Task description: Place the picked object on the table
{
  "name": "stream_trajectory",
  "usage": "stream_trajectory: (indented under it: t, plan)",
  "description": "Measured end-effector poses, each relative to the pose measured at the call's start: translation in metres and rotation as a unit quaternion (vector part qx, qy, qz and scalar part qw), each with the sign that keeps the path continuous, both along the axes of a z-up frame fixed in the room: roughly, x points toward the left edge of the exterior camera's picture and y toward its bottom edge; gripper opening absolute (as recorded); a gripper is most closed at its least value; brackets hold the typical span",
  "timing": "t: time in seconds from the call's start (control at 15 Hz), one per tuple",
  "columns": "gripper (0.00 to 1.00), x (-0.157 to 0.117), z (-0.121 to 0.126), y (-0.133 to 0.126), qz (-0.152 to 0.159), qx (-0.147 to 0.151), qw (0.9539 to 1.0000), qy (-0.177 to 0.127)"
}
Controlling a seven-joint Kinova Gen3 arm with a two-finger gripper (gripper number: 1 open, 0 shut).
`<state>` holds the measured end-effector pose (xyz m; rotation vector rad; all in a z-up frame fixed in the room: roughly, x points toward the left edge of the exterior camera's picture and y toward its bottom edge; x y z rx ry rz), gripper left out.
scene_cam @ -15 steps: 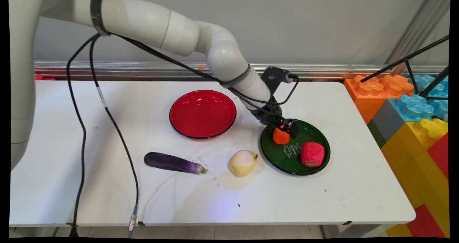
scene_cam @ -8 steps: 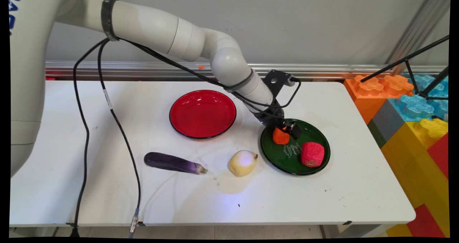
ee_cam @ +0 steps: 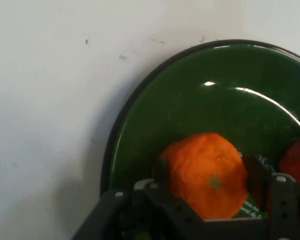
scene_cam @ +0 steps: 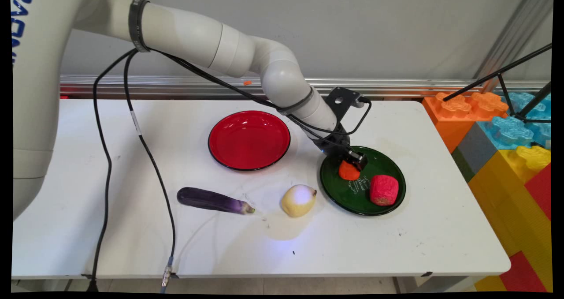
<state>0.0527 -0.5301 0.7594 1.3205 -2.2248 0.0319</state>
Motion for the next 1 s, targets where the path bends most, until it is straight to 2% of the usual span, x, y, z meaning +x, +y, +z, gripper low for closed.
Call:
stream_trajectory:
  t: [0.27, 0.47, 0.73, 1.0]
  plan:
    - [0.0, -0.001, 0.002, 0.002, -0.005, 0.0, 1.0, -0.004]
    - [0.0, -0.005, 0.013, 0.003, -0.006, -0.001, 1.0, 0.002]
    - [0.0, -0.007, 0.048, 0.003, -0.009, -0.005, 0.9999, 0.012]
    - [0.0, 0.003, 0.098, 0.01, -0.019, -0.012, 0.9996, 0.018]
